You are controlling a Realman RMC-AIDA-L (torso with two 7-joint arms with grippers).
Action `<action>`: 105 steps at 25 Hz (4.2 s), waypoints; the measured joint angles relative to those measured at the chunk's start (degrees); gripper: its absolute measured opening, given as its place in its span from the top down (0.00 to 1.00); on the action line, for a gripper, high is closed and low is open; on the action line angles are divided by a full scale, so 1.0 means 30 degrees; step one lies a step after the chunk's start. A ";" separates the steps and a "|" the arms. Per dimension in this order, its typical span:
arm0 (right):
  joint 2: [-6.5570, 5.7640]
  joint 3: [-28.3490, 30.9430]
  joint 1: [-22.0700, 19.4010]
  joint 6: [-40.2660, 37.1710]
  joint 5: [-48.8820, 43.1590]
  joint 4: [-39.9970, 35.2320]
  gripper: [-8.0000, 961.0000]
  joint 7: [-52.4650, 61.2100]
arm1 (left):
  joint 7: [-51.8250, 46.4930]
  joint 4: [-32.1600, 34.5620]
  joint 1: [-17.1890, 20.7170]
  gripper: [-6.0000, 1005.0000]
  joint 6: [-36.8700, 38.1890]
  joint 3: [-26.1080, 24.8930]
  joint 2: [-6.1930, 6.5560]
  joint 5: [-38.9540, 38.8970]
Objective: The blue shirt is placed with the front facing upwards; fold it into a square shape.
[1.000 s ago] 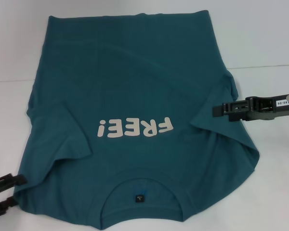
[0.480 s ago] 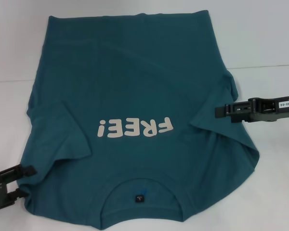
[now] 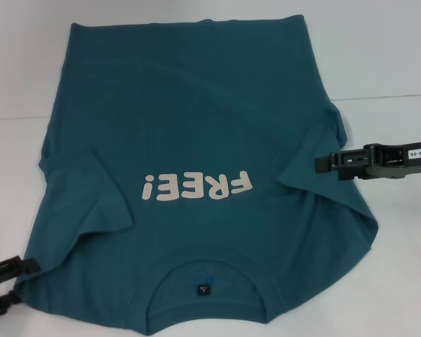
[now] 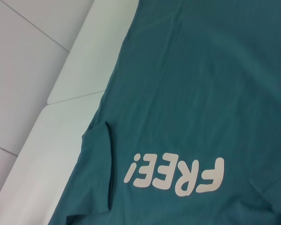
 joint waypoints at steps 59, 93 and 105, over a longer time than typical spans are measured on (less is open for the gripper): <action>-0.1014 0.0915 -0.1022 -0.0408 -0.3219 0.0481 0.12 -0.1381 | 0.4274 -0.1897 -0.1304 0.96 0.2635 -0.1268 0.0555 -0.1388; 0.0113 0.0358 0.0062 0.3148 -0.5483 0.1490 0.13 -0.1543 | 0.4244 -0.2128 -0.1234 0.96 0.2171 -0.1421 0.0468 -0.1459; 0.0387 0.0064 0.0692 0.3616 -0.6875 0.1484 0.13 -0.0848 | 0.4337 -0.2128 -0.1177 0.96 0.2170 -0.1445 0.0437 -0.1676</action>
